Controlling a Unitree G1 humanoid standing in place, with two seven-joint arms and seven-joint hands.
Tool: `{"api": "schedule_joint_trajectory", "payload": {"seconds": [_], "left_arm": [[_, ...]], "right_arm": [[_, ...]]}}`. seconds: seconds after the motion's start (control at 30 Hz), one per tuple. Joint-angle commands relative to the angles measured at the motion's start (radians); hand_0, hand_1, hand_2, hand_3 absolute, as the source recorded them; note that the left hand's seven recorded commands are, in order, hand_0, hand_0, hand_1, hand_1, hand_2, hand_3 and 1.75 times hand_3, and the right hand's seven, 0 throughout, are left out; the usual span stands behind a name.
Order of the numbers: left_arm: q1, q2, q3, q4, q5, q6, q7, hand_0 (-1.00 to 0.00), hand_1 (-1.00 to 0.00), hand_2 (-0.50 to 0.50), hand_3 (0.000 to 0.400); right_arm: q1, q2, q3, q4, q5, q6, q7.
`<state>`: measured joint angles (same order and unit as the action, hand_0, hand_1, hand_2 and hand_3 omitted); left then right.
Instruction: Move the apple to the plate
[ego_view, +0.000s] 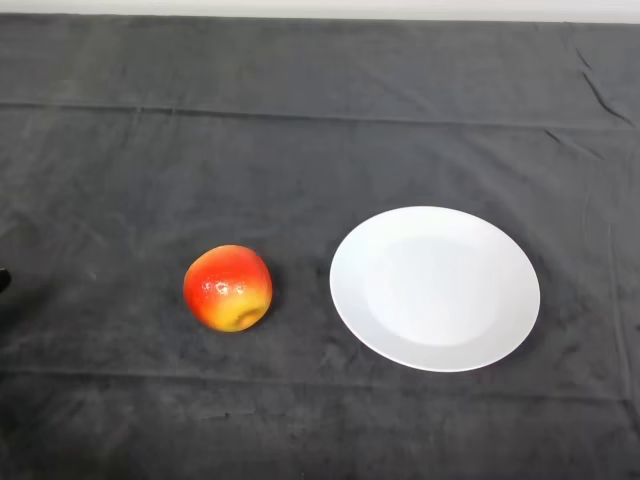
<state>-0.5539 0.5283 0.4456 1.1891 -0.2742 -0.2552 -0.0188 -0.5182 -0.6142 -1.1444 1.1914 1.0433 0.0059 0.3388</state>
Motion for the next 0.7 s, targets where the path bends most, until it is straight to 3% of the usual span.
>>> {"api": "schedule_joint_trajectory", "payload": {"seconds": [0.03,0.7], "left_arm": [[0.006,0.056,-0.016,-0.03,0.018,-0.028,-0.01,0.0,0.0,0.0,0.0],[-0.065,0.031,-0.077,-0.01,0.085,-0.09,-0.011,0.0,0.0,0.0,0.0]], "right_arm": [[0.015,-0.023,-0.0053,-0.019,0.0116,0.004,-0.0026],[0.015,-0.023,-0.0053,-0.019,0.0117,0.004,-0.0026]]}}
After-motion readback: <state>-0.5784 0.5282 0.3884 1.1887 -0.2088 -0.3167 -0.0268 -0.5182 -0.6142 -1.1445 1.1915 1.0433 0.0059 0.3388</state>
